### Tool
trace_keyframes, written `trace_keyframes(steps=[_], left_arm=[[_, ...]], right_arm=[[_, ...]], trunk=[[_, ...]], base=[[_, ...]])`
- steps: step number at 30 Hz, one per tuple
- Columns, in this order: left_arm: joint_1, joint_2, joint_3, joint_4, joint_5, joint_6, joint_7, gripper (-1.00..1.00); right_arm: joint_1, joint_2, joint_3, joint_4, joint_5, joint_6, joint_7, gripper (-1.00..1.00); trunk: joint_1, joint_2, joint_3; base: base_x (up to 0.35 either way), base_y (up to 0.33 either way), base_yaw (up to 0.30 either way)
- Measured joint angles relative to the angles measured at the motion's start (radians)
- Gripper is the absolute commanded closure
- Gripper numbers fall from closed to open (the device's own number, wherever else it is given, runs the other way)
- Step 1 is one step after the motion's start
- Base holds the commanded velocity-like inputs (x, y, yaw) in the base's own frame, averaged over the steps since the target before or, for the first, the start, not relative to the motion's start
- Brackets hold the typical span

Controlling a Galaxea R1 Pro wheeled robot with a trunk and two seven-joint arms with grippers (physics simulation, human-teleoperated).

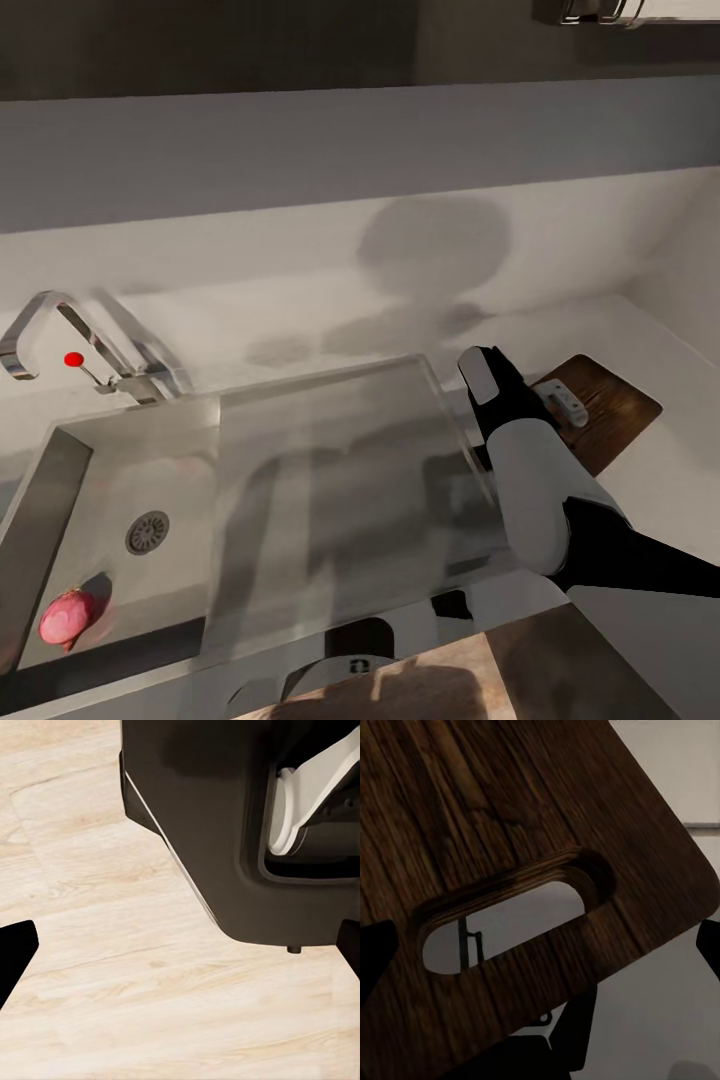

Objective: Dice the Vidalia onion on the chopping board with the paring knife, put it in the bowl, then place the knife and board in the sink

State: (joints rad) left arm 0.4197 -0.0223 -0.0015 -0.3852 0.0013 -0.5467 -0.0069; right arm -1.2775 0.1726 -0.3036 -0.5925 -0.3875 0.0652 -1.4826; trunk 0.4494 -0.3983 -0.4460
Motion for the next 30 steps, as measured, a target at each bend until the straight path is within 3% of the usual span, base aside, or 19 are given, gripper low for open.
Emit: trace_keyframes(steps=[14,30], left_arm=[[0.000,-0.001,0.000,0.002,0.000,0.000,0.000,-1.00],[0.000,-0.001,0.000,0.002,0.000,0.000,0.000,-1.00]], right_arm=[[0.000,0.000,0.000,0.000,0.000,0.000,0.000,-1.00],[0.000,-0.003,0.000,0.000,0.001,0.000,0.000,-1.00]], trunk=[[0.000,0.000,0.000],[0.000,0.000,0.000]], base=[[0.000,-0.093,0.000],[0.000,-0.008,0.000]])
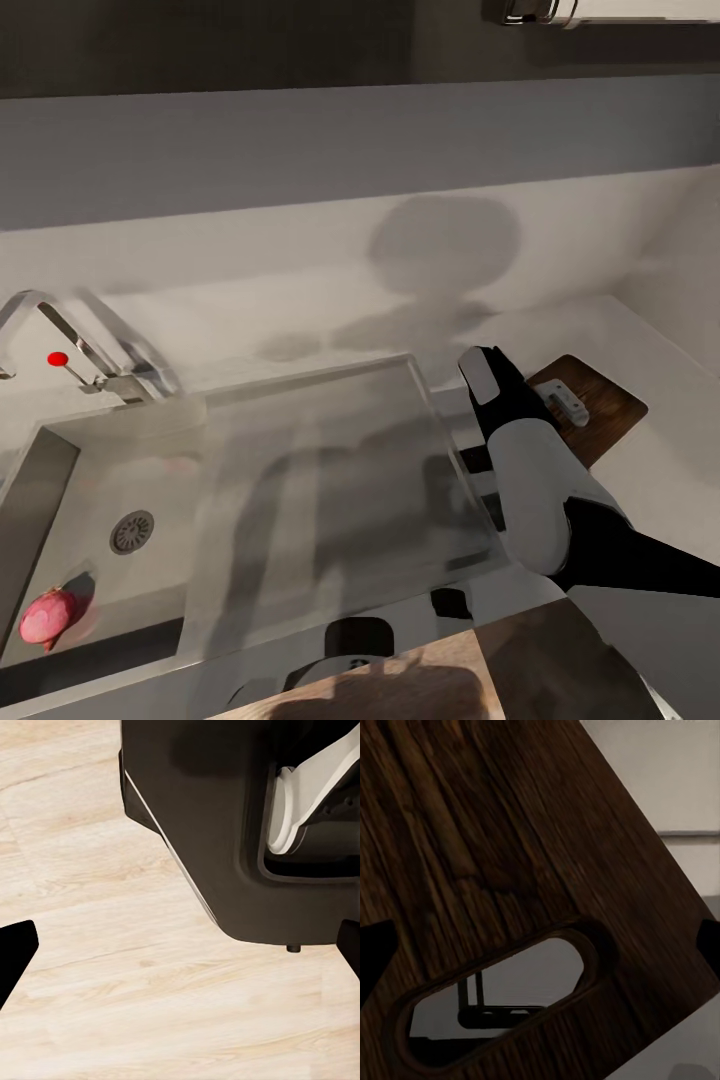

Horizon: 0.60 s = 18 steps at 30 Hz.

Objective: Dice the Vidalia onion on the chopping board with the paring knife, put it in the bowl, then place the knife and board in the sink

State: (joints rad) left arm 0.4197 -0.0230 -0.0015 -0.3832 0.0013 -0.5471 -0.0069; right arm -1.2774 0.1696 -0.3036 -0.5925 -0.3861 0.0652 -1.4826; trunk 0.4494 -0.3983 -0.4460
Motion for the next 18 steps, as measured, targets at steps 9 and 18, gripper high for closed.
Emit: trace_keyframes(steps=[9,18], left_arm=[[0.000,0.000,0.000,0.009,-0.002,-0.001,0.000,-1.00],[0.000,0.000,0.000,0.009,-0.002,-0.001,0.000,-1.00]], right_arm=[[0.000,-0.002,0.000,0.000,0.000,-0.001,0.000,-1.00],[0.000,-0.002,0.000,0.000,0.000,-0.001,0.000,-1.00]], trunk=[[0.000,0.000,0.000],[0.000,0.000,0.000]], base=[[-0.063,0.000,0.000],[-0.016,0.000,0.000]])
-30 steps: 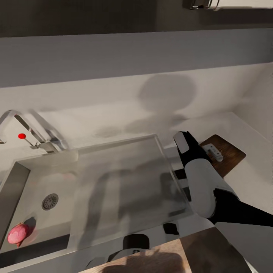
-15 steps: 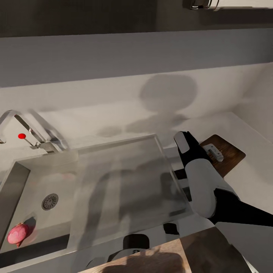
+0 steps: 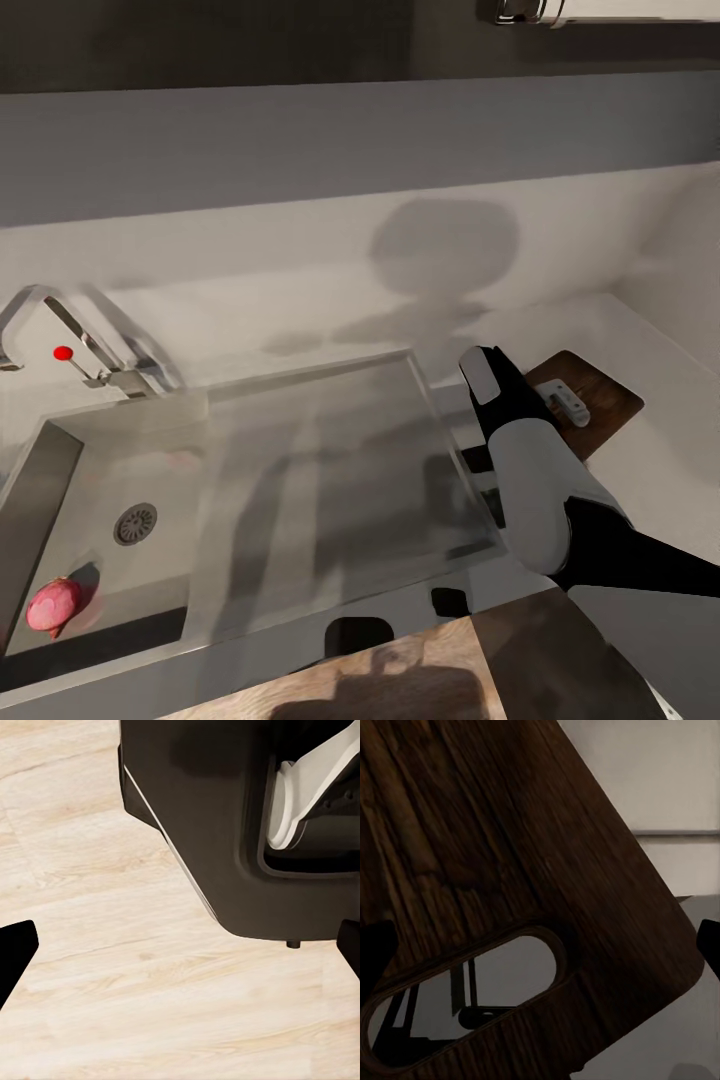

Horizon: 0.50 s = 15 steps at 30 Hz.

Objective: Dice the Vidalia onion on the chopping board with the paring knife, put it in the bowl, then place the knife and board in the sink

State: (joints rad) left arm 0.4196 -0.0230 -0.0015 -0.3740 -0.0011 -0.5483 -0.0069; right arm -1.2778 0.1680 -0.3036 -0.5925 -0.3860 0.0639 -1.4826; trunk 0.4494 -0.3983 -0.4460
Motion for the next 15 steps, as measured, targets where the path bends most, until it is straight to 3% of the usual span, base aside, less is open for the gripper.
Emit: trace_keyframes(steps=[15], left_arm=[[0.000,0.000,0.000,0.000,0.000,0.000,0.000,-1.00]], right_arm=[[0.000,0.000,0.000,0.001,0.000,0.000,0.000,-1.00]], trunk=[[0.000,0.000,0.000]], base=[[-0.042,0.000,0.000]])
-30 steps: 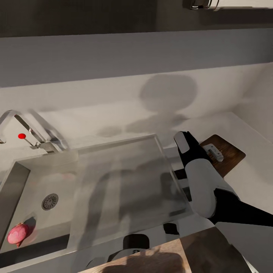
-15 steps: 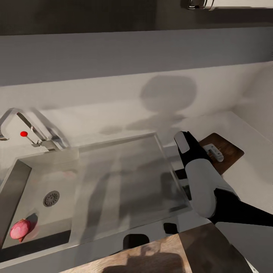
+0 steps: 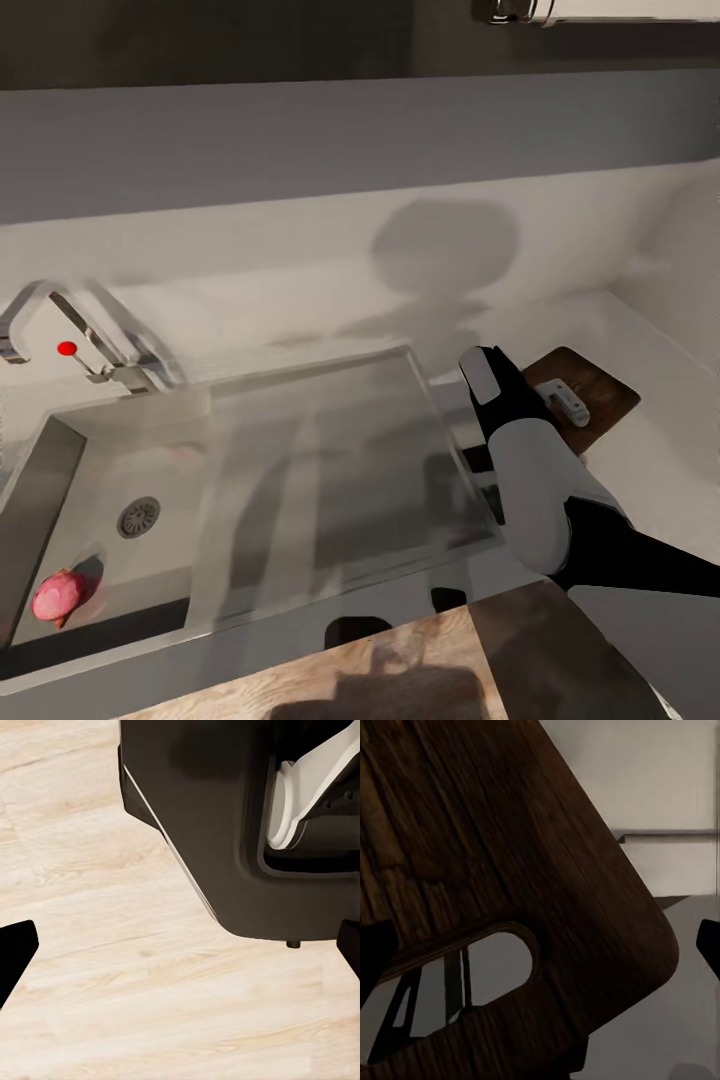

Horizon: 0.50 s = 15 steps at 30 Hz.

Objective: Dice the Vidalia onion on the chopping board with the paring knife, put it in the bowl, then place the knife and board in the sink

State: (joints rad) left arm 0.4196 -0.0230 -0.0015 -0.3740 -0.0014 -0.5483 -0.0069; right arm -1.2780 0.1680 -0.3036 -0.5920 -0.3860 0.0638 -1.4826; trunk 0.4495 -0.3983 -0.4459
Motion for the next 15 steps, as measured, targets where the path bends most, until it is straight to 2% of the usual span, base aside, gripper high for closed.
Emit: trace_keyframes(steps=[12,15], left_arm=[[0.000,0.000,0.000,0.000,0.000,0.000,0.000,-1.00],[0.000,0.000,0.000,0.000,0.001,-0.001,0.000,-1.00]], right_arm=[[0.000,0.000,0.000,0.000,0.000,0.000,0.000,-1.00],[0.000,0.000,0.000,0.001,0.000,0.000,0.000,-1.00]], trunk=[[0.000,0.000,0.000],[0.000,0.000,0.000]], base=[[-0.006,0.000,0.000],[-0.131,0.000,0.000]])
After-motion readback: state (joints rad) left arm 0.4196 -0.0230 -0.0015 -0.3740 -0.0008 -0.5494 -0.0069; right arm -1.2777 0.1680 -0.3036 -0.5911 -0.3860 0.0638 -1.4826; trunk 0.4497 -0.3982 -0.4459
